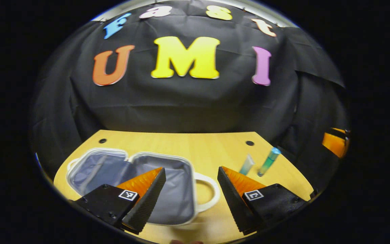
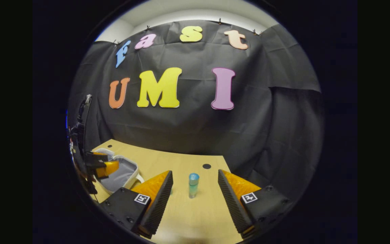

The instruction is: First open the suitcase, pack the skin care products into it, and then close the suitcase.

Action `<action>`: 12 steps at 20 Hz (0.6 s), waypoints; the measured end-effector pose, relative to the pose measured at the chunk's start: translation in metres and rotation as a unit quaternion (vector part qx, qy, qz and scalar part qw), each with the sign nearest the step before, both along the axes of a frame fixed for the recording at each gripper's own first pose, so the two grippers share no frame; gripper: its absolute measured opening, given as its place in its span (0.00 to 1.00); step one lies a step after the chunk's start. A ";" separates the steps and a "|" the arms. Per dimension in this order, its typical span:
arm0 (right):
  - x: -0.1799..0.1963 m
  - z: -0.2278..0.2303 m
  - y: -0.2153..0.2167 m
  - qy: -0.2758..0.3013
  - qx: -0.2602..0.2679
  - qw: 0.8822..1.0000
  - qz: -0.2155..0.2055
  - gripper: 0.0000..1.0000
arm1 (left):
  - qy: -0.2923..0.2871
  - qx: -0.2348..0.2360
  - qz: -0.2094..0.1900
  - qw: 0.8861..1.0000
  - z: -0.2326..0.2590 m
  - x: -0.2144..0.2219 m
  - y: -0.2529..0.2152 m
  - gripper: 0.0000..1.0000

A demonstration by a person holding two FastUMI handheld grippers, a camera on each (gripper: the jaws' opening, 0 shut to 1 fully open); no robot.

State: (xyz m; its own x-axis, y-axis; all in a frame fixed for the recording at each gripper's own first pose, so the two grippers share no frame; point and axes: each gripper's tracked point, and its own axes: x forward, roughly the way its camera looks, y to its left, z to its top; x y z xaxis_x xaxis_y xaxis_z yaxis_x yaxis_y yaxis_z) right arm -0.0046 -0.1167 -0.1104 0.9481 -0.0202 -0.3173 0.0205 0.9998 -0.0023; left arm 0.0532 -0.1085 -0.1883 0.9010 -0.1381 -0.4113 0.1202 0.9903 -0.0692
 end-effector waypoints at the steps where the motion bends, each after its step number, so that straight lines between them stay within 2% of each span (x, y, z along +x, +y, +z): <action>1: -0.001 -0.003 -0.011 0.004 -0.004 1.000 -0.003 0.80 | 0.005 -0.004 -0.018 1.000 -0.007 0.000 -0.024 0.98; 4: -0.002 -0.006 -0.034 0.013 -0.007 1.000 -0.007 0.79 | 0.026 -0.014 -0.051 0.998 -0.034 0.010 -0.086 0.98; 6: -0.006 -0.014 -0.050 0.024 -0.017 0.999 -0.012 0.79 | 0.037 -0.015 -0.060 0.997 -0.052 0.023 -0.111 0.98; 10: -0.016 -0.031 -0.082 0.051 -0.019 0.998 -0.037 0.77 | 0.063 -0.010 -0.055 0.996 -0.090 0.049 -0.129 0.98; 12: -0.018 -0.043 -0.091 0.069 -0.019 0.996 -0.044 0.80 | 0.082 -0.005 -0.049 0.995 -0.112 0.059 -0.134 0.98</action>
State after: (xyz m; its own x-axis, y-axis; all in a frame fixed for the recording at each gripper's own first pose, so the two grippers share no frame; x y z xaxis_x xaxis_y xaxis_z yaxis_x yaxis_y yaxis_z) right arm -0.0229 -0.2078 -0.1533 0.8897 -0.1161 -0.4416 0.1057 0.9932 -0.0481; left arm 0.1126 -0.2429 -0.3006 0.8037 -0.2269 -0.5501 0.2027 0.9735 -0.1054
